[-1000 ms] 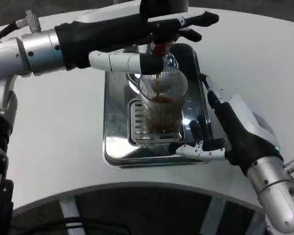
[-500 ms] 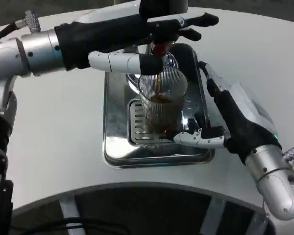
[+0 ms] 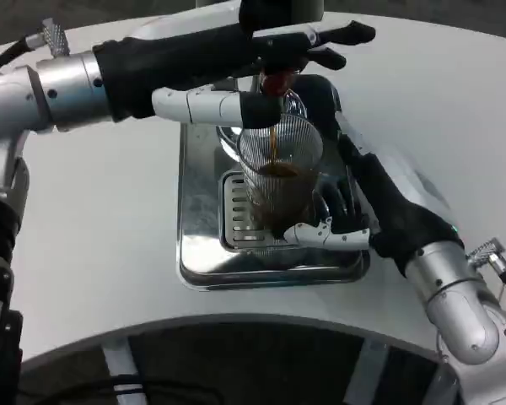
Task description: Grasp the cup under the faucet to collect the drink, then remove the cup.
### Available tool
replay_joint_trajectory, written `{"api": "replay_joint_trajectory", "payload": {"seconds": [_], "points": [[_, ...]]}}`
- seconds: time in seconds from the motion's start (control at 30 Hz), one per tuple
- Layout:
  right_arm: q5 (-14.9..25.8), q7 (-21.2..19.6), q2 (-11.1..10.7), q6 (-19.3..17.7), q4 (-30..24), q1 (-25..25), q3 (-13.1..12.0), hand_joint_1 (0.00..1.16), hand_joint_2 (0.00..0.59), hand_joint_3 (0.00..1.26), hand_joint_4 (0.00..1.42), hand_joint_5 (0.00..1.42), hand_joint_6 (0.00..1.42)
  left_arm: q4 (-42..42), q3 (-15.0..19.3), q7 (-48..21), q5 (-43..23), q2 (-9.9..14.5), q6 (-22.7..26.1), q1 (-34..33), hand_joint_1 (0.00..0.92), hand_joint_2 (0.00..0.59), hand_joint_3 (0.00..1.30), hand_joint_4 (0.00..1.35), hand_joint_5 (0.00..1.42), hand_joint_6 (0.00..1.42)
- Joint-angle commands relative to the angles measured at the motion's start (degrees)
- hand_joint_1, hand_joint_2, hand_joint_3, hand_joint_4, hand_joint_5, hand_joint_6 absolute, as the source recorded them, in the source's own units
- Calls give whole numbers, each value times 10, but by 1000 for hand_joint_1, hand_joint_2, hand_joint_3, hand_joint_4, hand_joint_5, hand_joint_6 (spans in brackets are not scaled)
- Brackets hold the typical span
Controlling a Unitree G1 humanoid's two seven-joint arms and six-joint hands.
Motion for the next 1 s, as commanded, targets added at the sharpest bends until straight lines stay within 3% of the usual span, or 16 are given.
{"api": "replay_joint_trajectory", "payload": {"seconds": [0.03,1.0], "points": [[9,-12,-2,-18,19,-12,2,804,136,0,0,0,0,19,-20,-16,40,7,11,38,0,67,61,0,80,0],[33,-22,2,-37,76,-51,5,784,143,0,0,0,0,18,-20,-8,40,9,11,42,0,67,72,0,83,0]]}}
